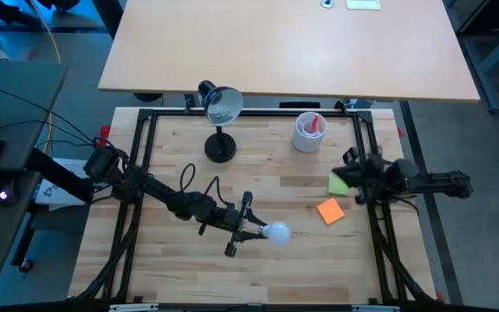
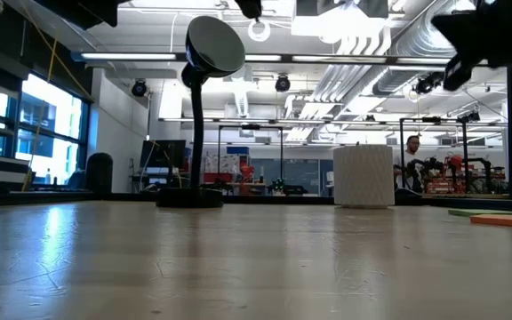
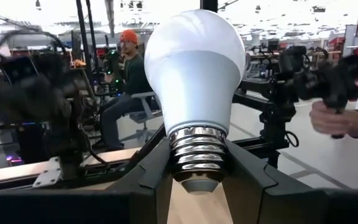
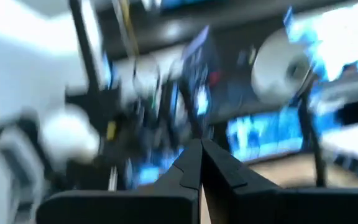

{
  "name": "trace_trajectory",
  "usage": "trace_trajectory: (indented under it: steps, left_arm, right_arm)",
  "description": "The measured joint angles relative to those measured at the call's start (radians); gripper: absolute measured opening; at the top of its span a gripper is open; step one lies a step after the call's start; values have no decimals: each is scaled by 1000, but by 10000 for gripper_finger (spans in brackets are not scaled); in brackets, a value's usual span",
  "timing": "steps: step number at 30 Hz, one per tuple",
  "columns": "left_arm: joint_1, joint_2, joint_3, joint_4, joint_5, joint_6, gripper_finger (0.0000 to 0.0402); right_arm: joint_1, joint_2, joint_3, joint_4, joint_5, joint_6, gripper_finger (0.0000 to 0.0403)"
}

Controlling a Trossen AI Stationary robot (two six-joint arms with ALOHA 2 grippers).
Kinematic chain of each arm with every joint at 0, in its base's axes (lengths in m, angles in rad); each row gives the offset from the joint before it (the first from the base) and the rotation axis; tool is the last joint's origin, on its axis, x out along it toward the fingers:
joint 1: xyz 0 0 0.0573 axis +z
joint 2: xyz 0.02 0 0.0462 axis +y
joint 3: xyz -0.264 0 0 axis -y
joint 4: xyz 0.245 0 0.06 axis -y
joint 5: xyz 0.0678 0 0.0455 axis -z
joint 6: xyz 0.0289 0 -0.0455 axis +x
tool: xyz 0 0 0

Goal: Screw lightbulb
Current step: Insert the white lightbulb into the black lamp

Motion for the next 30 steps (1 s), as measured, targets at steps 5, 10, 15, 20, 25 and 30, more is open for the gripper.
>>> trace_trajectory:
  steps: [5, 10, 15, 20, 25, 30]
  left_arm:
    - [0, 0, 0, 2, -29, -2, 104]
    - [-1, 0, 0, 1, -62, -3, 104]
    - [0, 0, 0, 1, -94, -2, 104]
    - [4, 0, 0, -7, -143, 0, 104]
    - [12, 0, 0, -15, -144, -32, 104]
    - [12, -13, 0, -49, -144, -79, 104]
  right_arm:
    - [0, 0, 0, 157, 129, 167, 0]
    - [6, 20, 0, 172, 51, 204, 0]
    - [35, 124, 0, 202, -34, 166, 1]
    - [78, 270, 34, 233, -63, 42, 1]
    - [120, 446, 153, 218, -129, -120, 1]
    - [173, 631, 344, 18, -140, -355, 4]
